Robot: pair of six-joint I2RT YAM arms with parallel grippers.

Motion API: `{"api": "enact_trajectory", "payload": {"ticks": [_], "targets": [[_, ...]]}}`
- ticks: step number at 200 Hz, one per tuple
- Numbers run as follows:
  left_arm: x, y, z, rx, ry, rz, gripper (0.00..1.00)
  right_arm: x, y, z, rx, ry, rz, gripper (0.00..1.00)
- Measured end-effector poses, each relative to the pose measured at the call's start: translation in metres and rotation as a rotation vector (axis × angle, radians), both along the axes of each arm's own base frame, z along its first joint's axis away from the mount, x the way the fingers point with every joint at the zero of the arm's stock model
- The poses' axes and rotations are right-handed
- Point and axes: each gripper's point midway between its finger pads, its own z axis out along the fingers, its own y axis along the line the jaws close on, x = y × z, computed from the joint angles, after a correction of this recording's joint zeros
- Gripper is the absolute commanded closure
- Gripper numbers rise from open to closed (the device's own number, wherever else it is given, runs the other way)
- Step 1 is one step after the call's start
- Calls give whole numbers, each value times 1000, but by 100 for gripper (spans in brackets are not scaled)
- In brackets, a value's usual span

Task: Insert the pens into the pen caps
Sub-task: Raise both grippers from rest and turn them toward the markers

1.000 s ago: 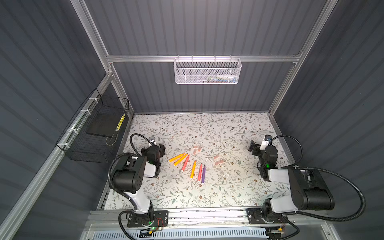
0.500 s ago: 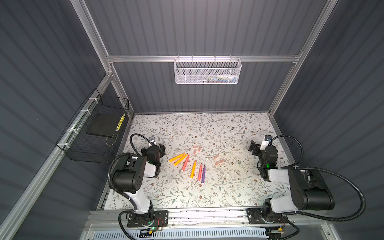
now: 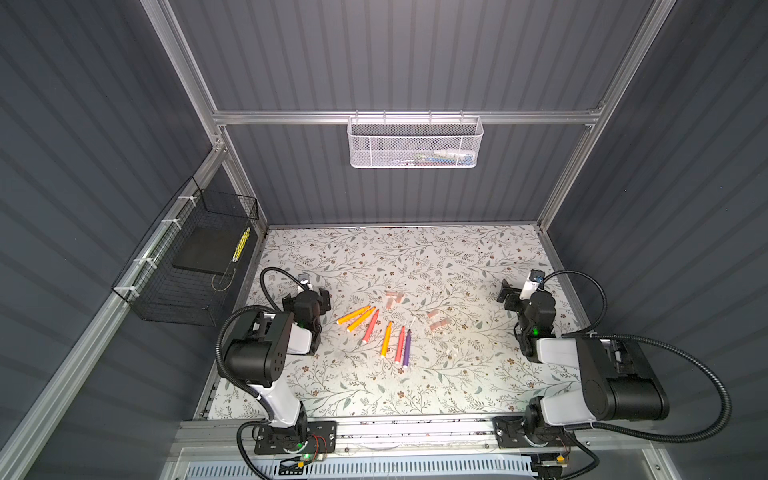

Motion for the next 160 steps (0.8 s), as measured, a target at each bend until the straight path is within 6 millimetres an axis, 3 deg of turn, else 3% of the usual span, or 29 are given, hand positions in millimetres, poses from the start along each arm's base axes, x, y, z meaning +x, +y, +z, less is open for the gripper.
{"api": "enact_trajectory", "payload": {"ticks": [26, 53, 72, 90, 123, 143, 160], "targets": [[-2, 0, -1, -2, 16, 2, 1, -10, 1, 10, -13, -12, -24, 1], [4, 6, 11, 10, 67, 46, 0, -30, -3, 58, 14, -134, -78, 1], [12, 10, 64, -23, -8, 93, 1, -47, -10, 87, 99, -223, -127, 1], [1, 17, 121, -101, -123, 150, 1, -64, -10, 108, 221, -291, -139, 1], [-31, 24, 188, -277, -135, 253, 0, -86, 2, 110, 367, -266, -84, 1], [-59, 23, 209, -355, -132, 257, 0, -101, 2, 100, 455, -252, -101, 1], [-81, 8, 208, -412, -102, 162, 1, -111, 9, 99, 496, -259, -54, 1]]}}
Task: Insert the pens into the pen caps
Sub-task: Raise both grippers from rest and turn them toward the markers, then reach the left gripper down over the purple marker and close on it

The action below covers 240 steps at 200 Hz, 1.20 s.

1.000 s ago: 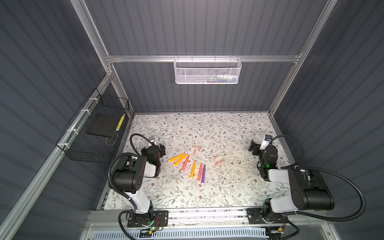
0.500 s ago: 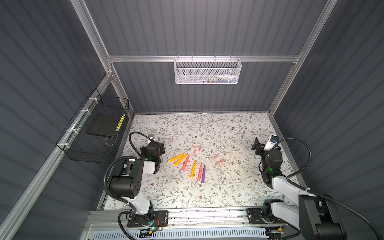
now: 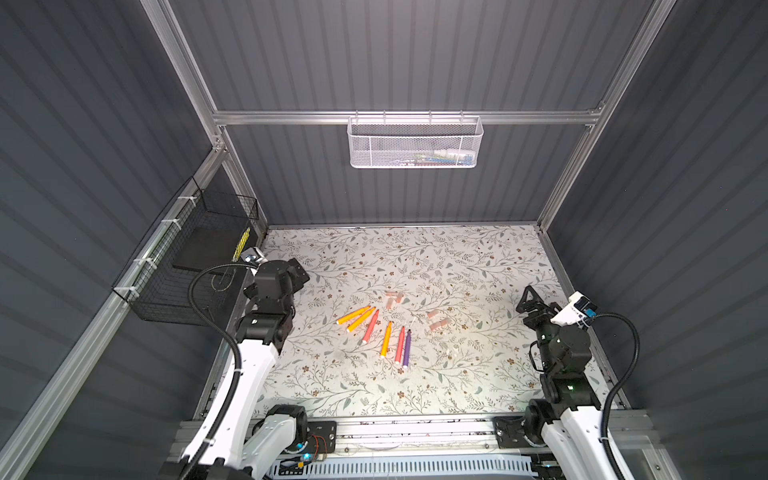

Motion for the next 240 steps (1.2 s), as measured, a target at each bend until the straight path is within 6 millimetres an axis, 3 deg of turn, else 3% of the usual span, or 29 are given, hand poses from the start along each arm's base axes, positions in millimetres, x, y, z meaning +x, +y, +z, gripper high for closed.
{"api": "enact_trajectory", "payload": {"ticks": [41, 66, 101, 122, 146, 173, 197, 216, 240], "targets": [[-45, -32, -25, -119, 57, -189, 0, -6, 34, 16, 89, -84, 198, 1], [-68, -38, -14, -153, 7, -234, 1, -8, 46, 12, 143, -103, 270, 1], [-100, -24, 3, -185, -61, -164, 1, -10, 58, 11, 188, -103, 338, 1], [-103, -30, 2, -200, -49, -196, 1, -8, 66, 7, 215, -57, 380, 1], [-100, -51, -4, -248, -10, -303, 1, -7, 84, 15, 304, -13, 466, 1], [-97, -80, -16, -315, 33, -449, 1, -20, 132, 30, 394, 60, 633, 1], [-99, -100, -37, -366, 120, -546, 1, -42, 173, 60, 441, 98, 775, 1], [-104, -111, -46, -396, 168, -608, 1, -50, 185, 75, 475, 112, 812, 1], [-111, -124, -51, -438, 206, -673, 1, -50, 193, 70, 501, 163, 820, 1]]}}
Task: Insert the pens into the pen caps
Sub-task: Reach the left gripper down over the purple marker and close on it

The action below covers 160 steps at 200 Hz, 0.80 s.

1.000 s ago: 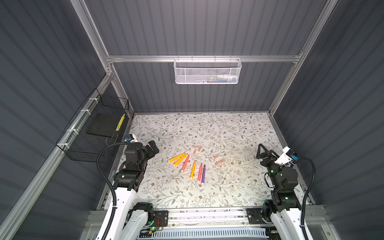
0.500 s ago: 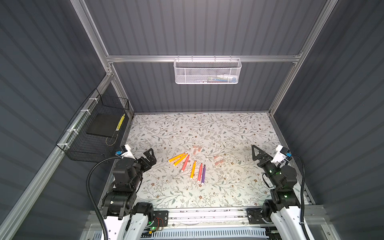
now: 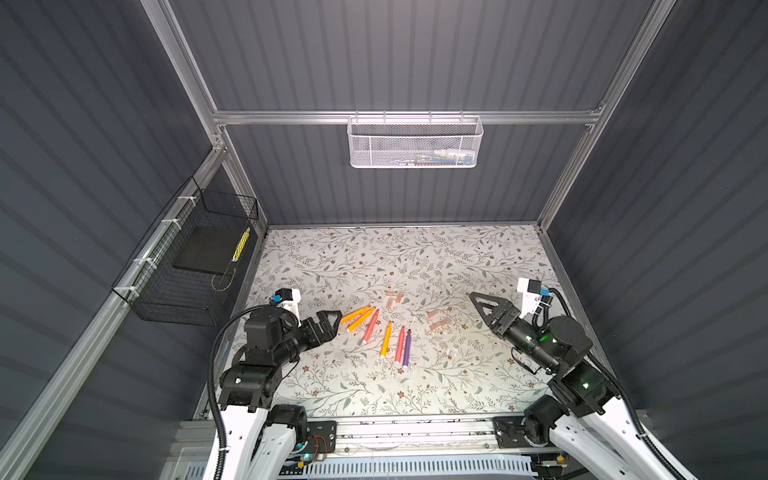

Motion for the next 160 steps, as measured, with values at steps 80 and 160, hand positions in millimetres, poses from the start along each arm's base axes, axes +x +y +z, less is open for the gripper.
{"api": "enact_trajectory", "payload": {"ticks": [80, 160], "targets": [[-18, -29, -37, -25, 137, -138, 1, 12, 3, -23, -49, 104, -34, 1], [-45, -82, -104, 192, 255, -320, 10, 18, 11, -31, -89, 145, -44, 1]]}}
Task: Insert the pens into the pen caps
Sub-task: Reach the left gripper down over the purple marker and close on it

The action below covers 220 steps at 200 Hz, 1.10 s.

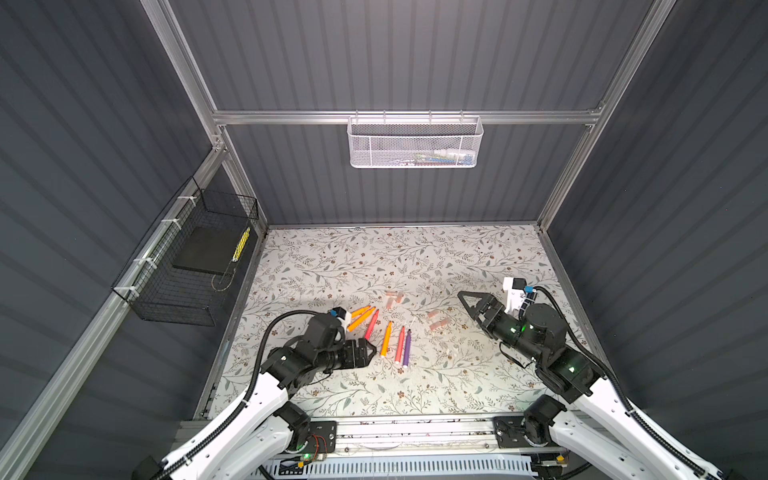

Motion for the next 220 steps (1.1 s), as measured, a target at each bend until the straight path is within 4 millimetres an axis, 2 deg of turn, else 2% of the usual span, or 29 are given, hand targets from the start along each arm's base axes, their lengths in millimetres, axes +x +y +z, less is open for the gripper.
{"api": "enact_trajectory", "payload": {"ticks": [32, 43, 65, 86, 111, 140, 169, 220], "targets": [[-8, -27, -20, 120, -7, -85, 14, -1, 0, 2, -14, -11, 5, 1], [-11, -42, -28, 169, -14, -120, 14, -3, -3, 3, -23, -24, -2, 1], [-17, -76, -35, 237, -54, -187, 17, -6, -17, 6, -69, -48, -49, 1], [-19, -109, -39, 262, -87, -217, 26, -9, -31, 12, -114, -99, -91, 1], [-11, -131, -54, 294, -90, -208, 30, -13, -41, 21, -135, -165, -120, 3], [-5, -132, -70, 344, -84, -181, 33, -9, -47, 13, -189, -161, -147, 4], [-2, -131, -71, 352, -88, -163, 35, -7, -51, 4, -235, -142, -161, 1], [-2, -130, -82, 384, -73, -165, 40, -6, -53, 3, -245, -144, -170, 1]]}}
